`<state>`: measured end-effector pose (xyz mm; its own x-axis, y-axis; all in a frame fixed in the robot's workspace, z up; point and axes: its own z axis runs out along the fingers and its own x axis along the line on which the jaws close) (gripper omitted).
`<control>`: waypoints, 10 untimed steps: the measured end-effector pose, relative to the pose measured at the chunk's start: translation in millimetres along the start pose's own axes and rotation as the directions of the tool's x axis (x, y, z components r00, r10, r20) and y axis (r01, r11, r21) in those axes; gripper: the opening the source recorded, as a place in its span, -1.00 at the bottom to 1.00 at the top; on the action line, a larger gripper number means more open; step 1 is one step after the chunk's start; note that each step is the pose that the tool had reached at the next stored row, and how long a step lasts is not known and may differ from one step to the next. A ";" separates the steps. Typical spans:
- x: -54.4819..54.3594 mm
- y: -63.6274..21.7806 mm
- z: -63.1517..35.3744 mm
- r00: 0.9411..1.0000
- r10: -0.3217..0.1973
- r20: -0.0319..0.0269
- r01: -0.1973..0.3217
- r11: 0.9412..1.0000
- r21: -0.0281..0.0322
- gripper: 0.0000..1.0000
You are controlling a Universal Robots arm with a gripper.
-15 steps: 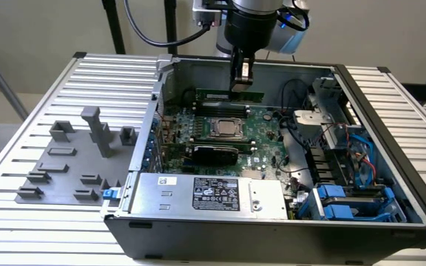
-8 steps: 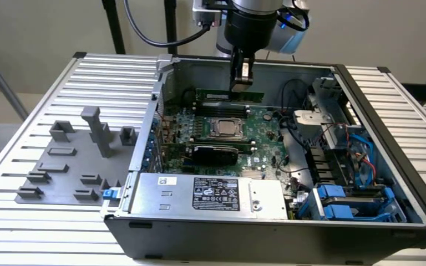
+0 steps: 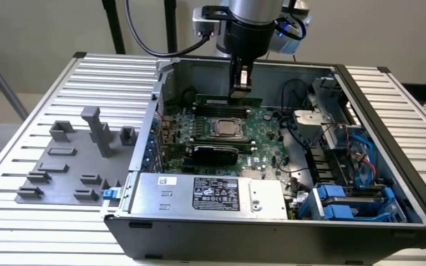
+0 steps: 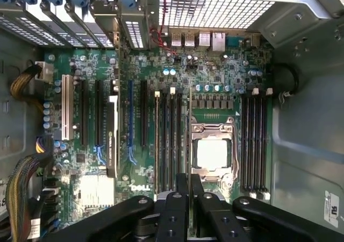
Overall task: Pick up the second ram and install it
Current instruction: 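Insert the second ram into the second slot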
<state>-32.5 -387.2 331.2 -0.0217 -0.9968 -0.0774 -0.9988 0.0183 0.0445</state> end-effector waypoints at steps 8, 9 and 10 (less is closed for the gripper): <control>1.1 -0.3 14.4 1.000 0.000 0.000 0.000 1.000 0.000 -0.73; 1.3 -0.4 16.3 1.000 0.000 0.000 0.000 1.000 0.000 -0.73; 1.4 -0.4 18.0 1.000 0.000 0.000 0.000 1.000 0.000 -0.73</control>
<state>-32.9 -387.2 313.1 -0.0215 -0.9968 -0.0776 -0.9988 0.0181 0.0446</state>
